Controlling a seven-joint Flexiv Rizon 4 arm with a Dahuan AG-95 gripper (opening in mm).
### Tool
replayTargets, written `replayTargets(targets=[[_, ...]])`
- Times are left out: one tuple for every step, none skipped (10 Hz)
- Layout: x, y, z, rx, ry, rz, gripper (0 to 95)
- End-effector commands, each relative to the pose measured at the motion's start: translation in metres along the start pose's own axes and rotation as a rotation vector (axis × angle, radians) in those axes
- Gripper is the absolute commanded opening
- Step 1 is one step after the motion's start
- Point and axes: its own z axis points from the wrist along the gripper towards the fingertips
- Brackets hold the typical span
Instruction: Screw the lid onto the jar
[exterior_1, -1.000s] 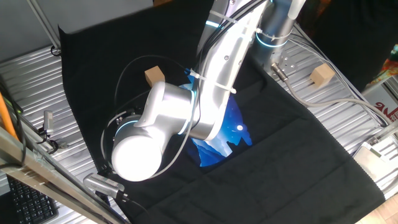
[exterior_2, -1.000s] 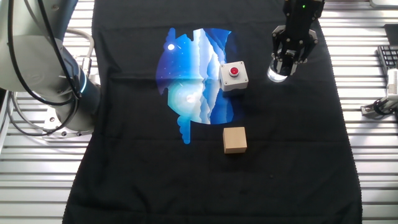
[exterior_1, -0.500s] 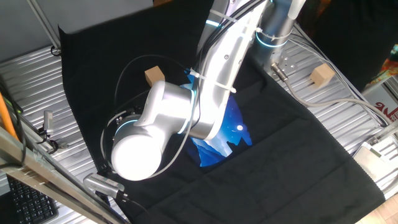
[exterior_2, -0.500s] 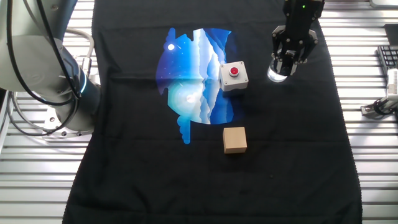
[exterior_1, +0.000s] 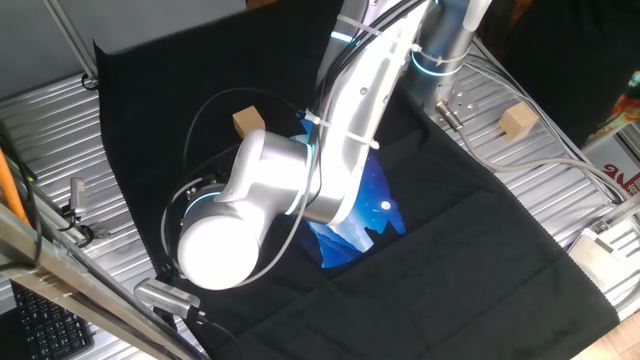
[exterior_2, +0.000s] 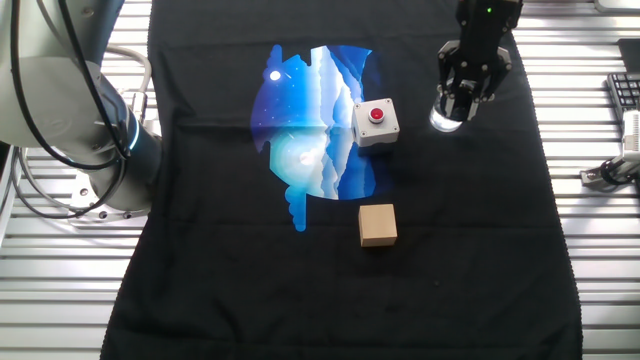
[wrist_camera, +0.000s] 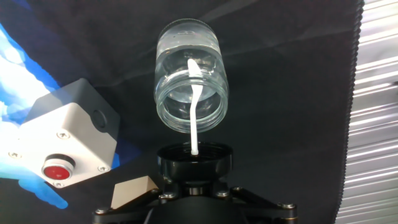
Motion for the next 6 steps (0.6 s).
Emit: replayTargets(targets=[[-0.0005,-0.0002,-0.0005,-0.001,-0.005,-0.001,19.0],[-0.0005,-0.0003,-0.0008,-0.001,-0.005,-0.004,19.0],[-0.0006,-0.0003,-0.0008,-0.001,-0.007,-0.004,19.0],[-0.0007,-0.0005,-0.0011,-0.002,-0.012,-0.006,19.0],[-0.0009,-0.0006,-0.0013,-0.002,-0.012,-0.009,19.0],[-0.0009,-0.0006,-0.0013,-0.002,-0.012,-0.009,19.0]])
